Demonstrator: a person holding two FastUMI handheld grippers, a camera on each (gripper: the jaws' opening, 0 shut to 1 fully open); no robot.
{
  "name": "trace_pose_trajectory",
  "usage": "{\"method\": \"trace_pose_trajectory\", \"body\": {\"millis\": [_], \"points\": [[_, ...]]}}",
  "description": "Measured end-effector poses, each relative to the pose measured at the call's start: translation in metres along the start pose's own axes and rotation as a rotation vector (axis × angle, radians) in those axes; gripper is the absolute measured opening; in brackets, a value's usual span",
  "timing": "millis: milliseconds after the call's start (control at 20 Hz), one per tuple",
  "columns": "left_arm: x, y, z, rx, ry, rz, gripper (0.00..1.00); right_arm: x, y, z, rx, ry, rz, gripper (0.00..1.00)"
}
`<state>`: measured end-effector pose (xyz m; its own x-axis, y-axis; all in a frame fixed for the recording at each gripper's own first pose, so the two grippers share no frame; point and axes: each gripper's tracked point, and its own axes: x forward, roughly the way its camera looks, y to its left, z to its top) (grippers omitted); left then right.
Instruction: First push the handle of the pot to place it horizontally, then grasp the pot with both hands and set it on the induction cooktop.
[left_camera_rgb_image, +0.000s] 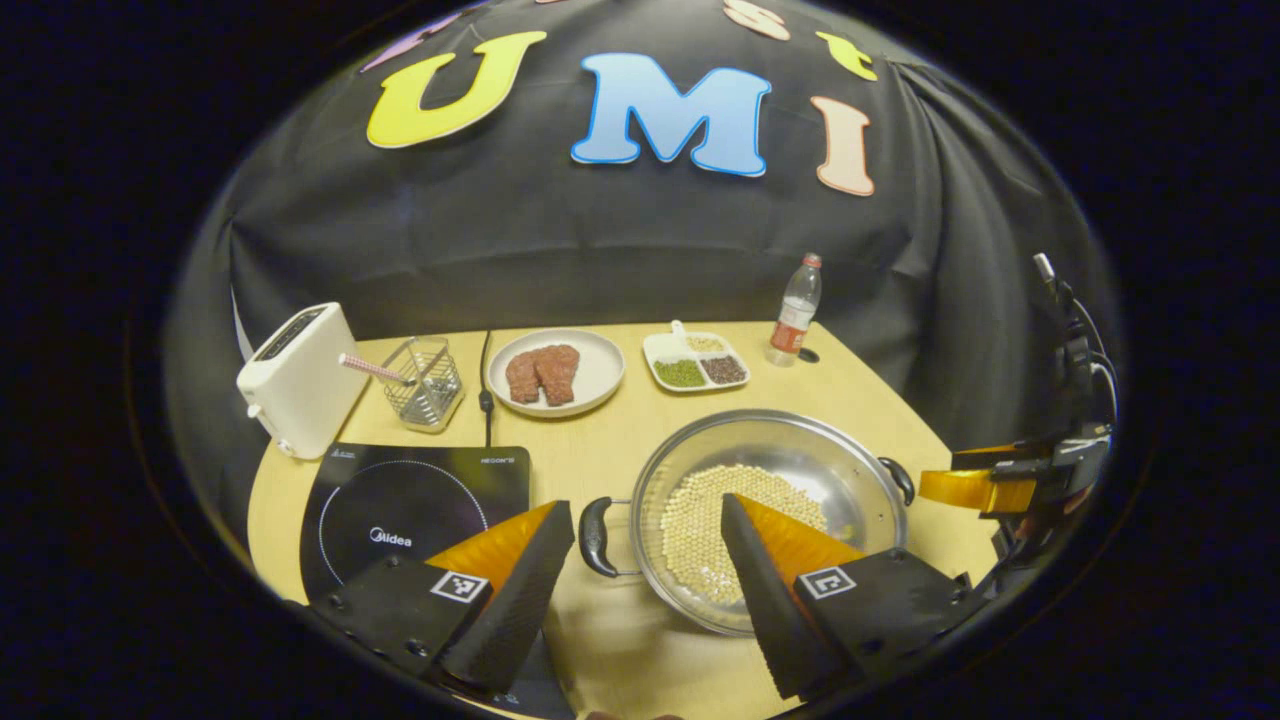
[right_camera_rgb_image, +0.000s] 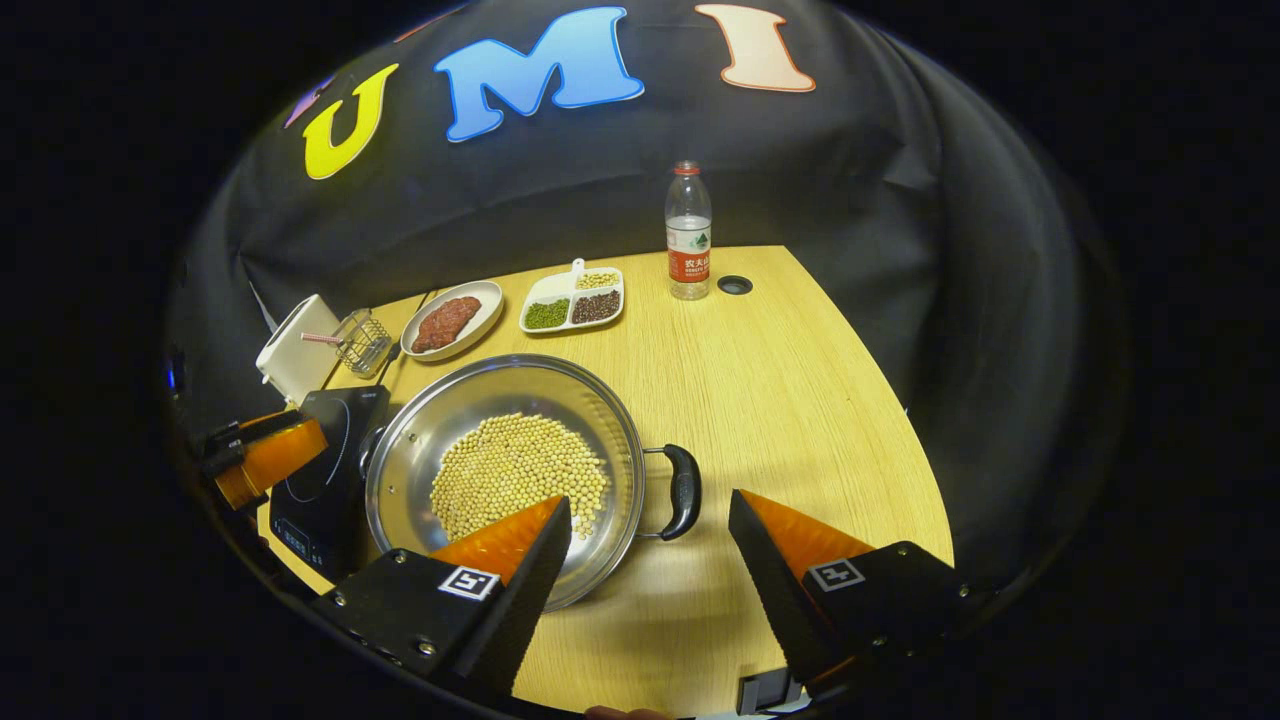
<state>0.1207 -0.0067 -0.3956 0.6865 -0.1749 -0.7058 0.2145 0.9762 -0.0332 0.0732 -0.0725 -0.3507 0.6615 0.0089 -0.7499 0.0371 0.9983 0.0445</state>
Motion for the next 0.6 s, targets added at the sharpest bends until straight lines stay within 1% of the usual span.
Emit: {"method": "trace_pose_trajectory", "body": {"millis": [200,250,350,400,500,550,600], "points": [[0.023,0.004,-0.013,-0.011,0.043,-0.003,0.97,0.017,-0.002,-0.001,-0.006,0.018,-0.009,0.96],[0.029,0.005,-0.016,-0.007,0.053,-0.003,0.99,0.021,-0.002,-0.002,-0.005,0.023,-0.008,0.96],[0.039,0.006,-0.022,0.005,0.071,0.000,0.95,0.029,-0.001,-0.001,-0.004,0.032,-0.009,0.97],[0.044,0.006,-0.024,0.007,0.081,0.000,0.97,0.034,0.000,-0.001,-0.002,0.037,-0.008,0.96],[0.052,0.008,-0.028,0.010,0.099,0.008,0.97,0.043,0.001,-0.001,-0.002,0.047,-0.009,0.96],[0.057,0.010,-0.029,0.011,0.109,0.012,0.99,0.047,0.001,-0.001,-0.003,0.053,-0.012,0.96],[0.062,0.011,-0.032,0.014,0.121,0.013,0.97,0.051,0.000,-0.002,-0.003,0.057,-0.014,0.96]]}}
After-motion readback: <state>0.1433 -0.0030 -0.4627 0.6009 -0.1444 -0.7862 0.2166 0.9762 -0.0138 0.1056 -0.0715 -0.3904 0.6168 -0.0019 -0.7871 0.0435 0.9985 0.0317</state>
